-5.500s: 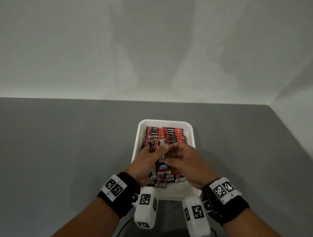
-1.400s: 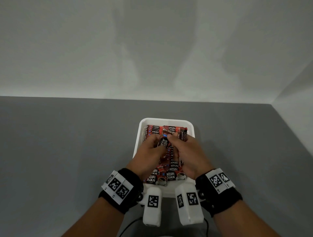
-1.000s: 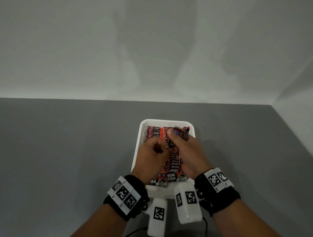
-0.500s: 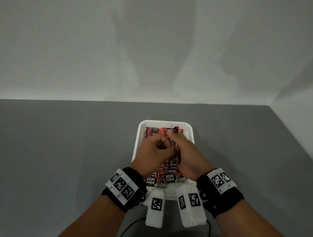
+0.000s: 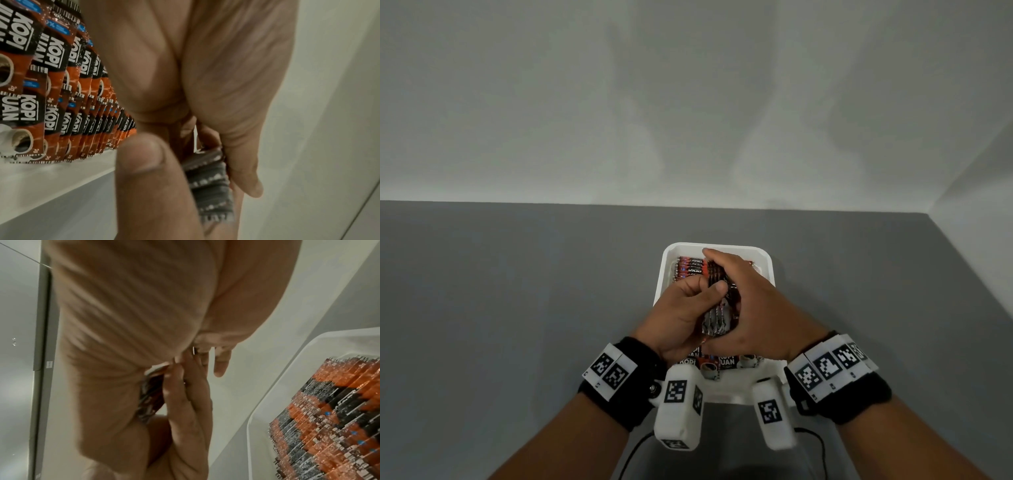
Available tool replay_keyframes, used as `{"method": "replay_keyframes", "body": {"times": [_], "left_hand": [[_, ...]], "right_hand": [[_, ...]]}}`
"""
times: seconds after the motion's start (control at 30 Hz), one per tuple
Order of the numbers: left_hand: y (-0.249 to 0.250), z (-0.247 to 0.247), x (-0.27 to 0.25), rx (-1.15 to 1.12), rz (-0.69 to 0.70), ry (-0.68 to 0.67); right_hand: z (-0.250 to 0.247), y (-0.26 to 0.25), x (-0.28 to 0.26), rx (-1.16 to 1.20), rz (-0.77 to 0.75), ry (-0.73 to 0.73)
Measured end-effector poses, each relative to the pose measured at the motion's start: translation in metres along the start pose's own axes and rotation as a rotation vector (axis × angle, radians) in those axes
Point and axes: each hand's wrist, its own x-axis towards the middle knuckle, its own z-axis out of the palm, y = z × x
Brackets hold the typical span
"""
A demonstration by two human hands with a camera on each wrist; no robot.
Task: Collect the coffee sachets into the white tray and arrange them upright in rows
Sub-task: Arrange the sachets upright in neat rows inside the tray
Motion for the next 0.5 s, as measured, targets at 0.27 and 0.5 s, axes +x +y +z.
{"method": "replay_keyframes", "body": {"times": [0.27,0.5], "left_hand": [[0.005,0.007,0.003,-0.021,0.163,0.13],[-0.001,0.013,0.004,0.059,0.273,0.22]], "right_hand": [[0.009,0.006,-0.003,0.609,0.273,0.156],[0.02,0.001,0.0,1.057,0.441,0.313]]}}
